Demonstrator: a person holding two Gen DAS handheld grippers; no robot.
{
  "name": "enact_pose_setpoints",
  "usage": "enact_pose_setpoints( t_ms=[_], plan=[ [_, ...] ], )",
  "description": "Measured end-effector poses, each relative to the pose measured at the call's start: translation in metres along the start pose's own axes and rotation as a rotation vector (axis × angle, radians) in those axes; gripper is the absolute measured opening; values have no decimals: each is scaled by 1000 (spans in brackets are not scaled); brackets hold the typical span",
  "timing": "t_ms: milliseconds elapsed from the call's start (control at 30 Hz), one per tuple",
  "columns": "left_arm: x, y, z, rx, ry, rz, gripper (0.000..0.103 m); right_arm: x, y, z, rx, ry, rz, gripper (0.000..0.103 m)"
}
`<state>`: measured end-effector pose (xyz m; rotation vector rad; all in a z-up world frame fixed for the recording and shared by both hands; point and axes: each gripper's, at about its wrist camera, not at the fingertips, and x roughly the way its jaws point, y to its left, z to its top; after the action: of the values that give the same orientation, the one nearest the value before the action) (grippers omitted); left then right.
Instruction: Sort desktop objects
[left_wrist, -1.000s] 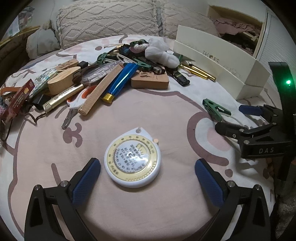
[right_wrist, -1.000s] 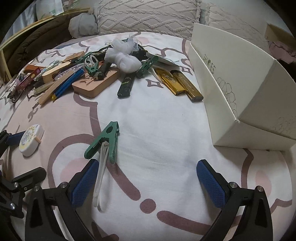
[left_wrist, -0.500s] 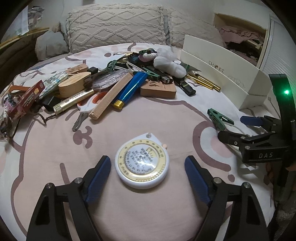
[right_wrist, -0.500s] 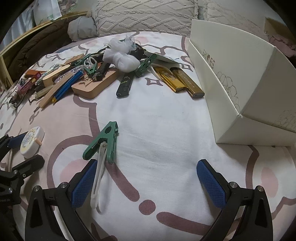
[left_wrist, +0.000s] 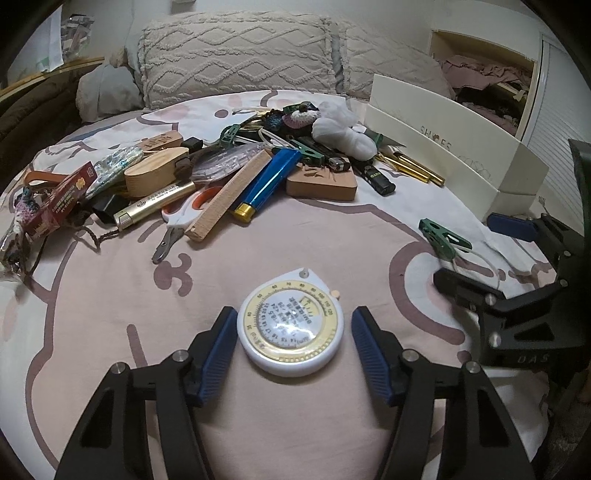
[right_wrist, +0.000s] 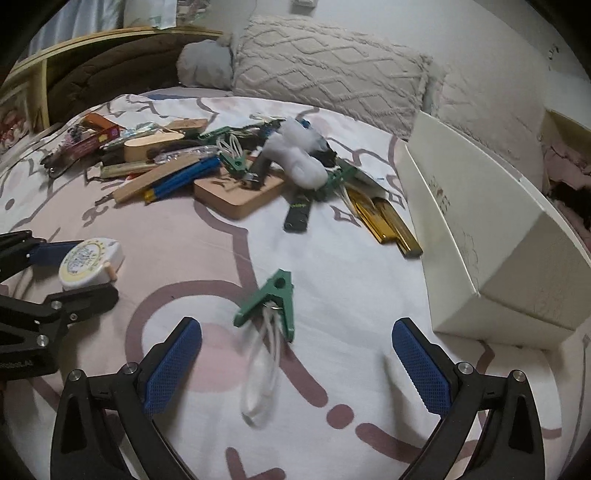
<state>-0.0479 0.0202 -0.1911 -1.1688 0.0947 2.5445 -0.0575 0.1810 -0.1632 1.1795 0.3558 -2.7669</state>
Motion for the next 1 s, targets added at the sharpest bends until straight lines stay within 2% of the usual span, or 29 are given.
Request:
enact_pose_setpoints(
  t_ms=[33, 67, 100, 367, 400, 467, 667, 867, 1000],
  plan=[
    [0, 0, 0, 0, 0, 1, 64, -1, -1, 1, 2, -5, 0, 85],
    [0, 0, 0, 1, 0, 2, 64, -1, -2, 1, 8, -9, 0, 68],
    [0, -1, 0, 2, -1, 3, 64, -1, -2, 2, 12, -8, 0, 64],
    [0, -1, 0, 1, 0, 1, 64, 6, -4, -1, 39, 16, 16, 62],
    [0, -1, 0, 1, 0, 1, 64, 6, -4, -1, 40, 16, 32, 54],
    [0, -1, 0, 1, 0, 1, 64, 7, -4, -2, 41, 19, 70, 48],
    [0, -1, 0, 2, 0, 2, 64, 7, -4, -1, 49, 15, 88, 48],
    [0, -2, 0, 3, 1, 3, 64, 4, -11, 0, 112, 14, 204, 48],
    [1, -2, 0, 6, 1, 6, 64, 6, -17, 0, 162, 18, 236, 48]
  ],
)
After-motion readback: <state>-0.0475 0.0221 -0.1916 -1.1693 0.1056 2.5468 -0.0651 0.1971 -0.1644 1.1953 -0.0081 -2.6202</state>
